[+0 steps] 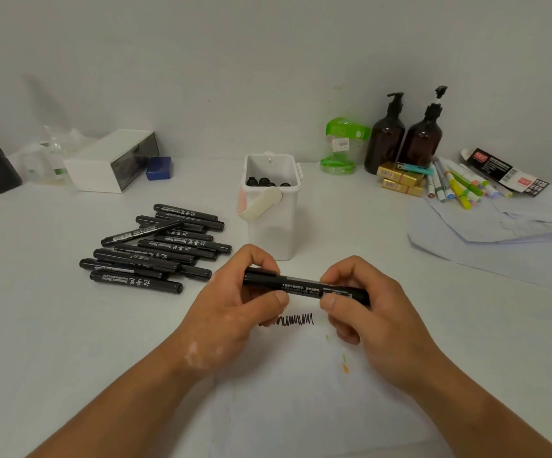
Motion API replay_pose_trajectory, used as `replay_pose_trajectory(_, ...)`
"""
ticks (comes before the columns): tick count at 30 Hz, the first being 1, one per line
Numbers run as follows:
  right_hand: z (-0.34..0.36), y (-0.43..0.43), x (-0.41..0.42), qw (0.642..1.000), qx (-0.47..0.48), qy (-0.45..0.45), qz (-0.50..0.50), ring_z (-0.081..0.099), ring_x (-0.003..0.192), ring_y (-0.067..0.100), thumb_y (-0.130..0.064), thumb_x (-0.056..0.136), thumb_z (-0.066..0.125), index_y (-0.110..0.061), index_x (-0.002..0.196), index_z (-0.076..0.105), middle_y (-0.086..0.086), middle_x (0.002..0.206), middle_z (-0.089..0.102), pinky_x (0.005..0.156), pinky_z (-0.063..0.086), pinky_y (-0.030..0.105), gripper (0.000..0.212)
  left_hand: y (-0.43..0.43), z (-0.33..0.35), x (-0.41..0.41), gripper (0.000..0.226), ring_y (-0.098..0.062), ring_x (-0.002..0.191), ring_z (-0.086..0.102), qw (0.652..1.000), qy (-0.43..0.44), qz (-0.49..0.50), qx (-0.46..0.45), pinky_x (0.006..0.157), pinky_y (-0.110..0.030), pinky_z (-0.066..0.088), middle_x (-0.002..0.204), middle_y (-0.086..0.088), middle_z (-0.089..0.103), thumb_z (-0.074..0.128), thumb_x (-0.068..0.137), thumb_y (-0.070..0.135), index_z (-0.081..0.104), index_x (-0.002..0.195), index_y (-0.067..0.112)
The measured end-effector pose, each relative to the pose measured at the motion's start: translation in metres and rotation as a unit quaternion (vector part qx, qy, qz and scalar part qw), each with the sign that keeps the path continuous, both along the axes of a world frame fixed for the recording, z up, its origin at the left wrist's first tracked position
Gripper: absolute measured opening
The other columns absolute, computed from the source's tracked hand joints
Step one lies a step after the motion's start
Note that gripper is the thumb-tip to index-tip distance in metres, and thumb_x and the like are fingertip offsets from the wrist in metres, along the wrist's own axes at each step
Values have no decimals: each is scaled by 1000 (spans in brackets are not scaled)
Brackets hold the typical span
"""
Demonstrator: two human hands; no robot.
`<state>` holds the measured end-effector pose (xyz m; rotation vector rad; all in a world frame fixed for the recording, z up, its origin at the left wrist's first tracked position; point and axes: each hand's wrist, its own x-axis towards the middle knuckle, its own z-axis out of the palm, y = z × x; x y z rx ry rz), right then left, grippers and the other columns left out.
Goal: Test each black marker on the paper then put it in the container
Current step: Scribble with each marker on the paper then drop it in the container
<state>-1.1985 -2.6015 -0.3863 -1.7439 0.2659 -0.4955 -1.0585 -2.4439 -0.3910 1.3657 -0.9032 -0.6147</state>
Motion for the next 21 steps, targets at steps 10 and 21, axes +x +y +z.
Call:
replay_pose_trajectory(10, 2, 2, 0, 1000, 0, 15, 14, 66, 72, 14, -33, 73, 77, -27, 87, 72, 0, 84, 75, 70, 53, 30, 16, -4, -2, -5, 30, -14, 70, 57, 998, 42, 5, -54, 68, -28, 48, 78, 6, 66, 76, 76, 33, 74, 104, 23)
replay_pose_trajectory(21, 5, -3, -3, 998, 23, -51, -16, 60, 60, 16, -30, 77, 72, -31, 100, 72, 10, 74, 68, 57, 50, 26, 23, 4, 2, 0, 21, -10, 75, 61, 958, -261, 106, 53, 68, -16, 47, 83, 15, 64, 69, 84, 45, 72, 104, 39)
